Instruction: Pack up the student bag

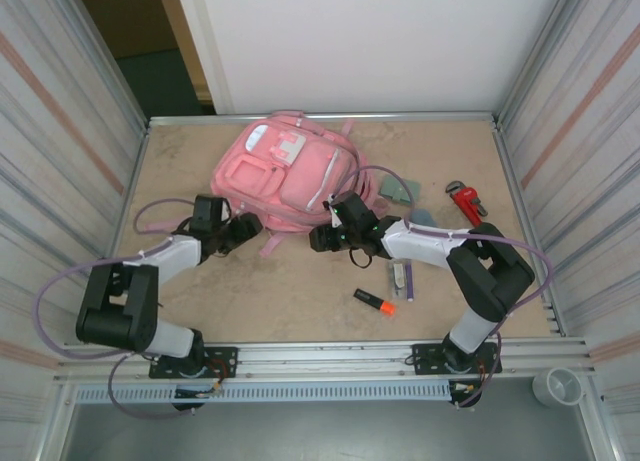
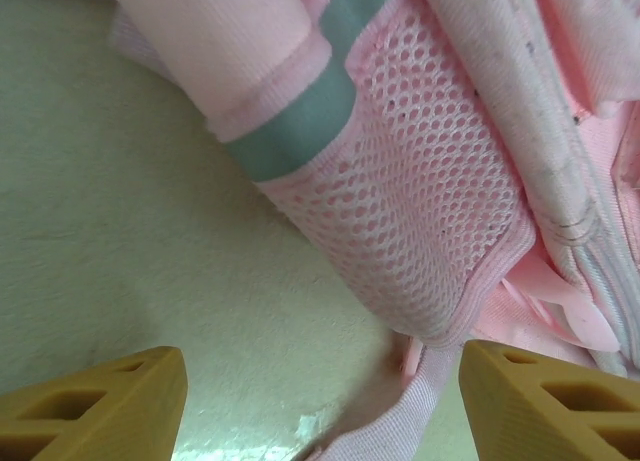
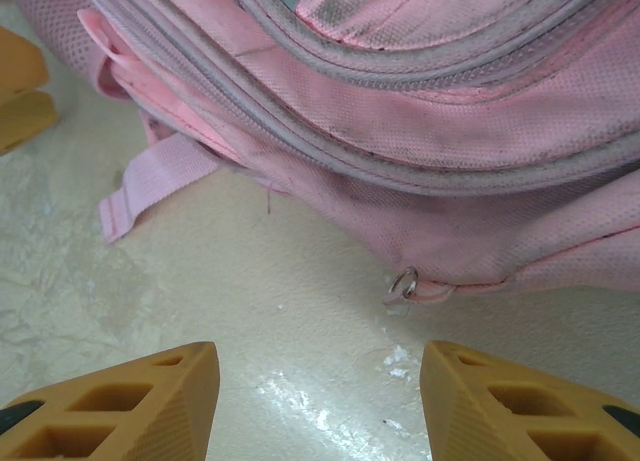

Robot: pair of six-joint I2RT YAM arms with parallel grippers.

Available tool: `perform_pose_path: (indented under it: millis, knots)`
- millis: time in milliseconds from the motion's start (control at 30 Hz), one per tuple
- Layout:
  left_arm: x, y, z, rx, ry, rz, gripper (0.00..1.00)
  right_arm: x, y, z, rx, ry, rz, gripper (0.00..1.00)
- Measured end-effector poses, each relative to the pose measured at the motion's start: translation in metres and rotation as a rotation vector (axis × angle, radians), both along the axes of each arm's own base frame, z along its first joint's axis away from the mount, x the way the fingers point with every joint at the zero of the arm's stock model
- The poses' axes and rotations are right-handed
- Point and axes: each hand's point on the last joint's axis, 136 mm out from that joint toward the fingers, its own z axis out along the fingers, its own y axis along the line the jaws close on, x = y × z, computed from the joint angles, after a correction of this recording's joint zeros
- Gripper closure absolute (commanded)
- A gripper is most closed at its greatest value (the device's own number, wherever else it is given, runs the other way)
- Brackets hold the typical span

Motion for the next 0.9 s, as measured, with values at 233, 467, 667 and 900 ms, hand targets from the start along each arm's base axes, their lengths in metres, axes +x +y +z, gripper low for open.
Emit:
perform_pose_path:
  millis: [233, 467, 667, 900]
  knots:
    - [0.019, -0.012, -0.005, -0.043, -0.020, -0.032, 0.36, 0.000, 0.000, 0.000, 0.000, 0.000, 0.000, 0.46]
    - [0.035, -0.023, -0.011, -0.095, -0.039, -0.051, 0.74, -0.006, 0.007, 0.001, 0.007, 0.000, 0.021, 0.46]
    - [0.039, -0.029, 0.007, -0.140, -0.094, -0.068, 1.00, -0.024, 0.043, 0.008, 0.058, -0.053, 0.110, 0.48]
    - [0.028, -0.034, 0.046, -0.204, -0.134, -0.078, 1.00, -0.031, 0.098, 0.005, 0.141, -0.108, 0.196, 0.56]
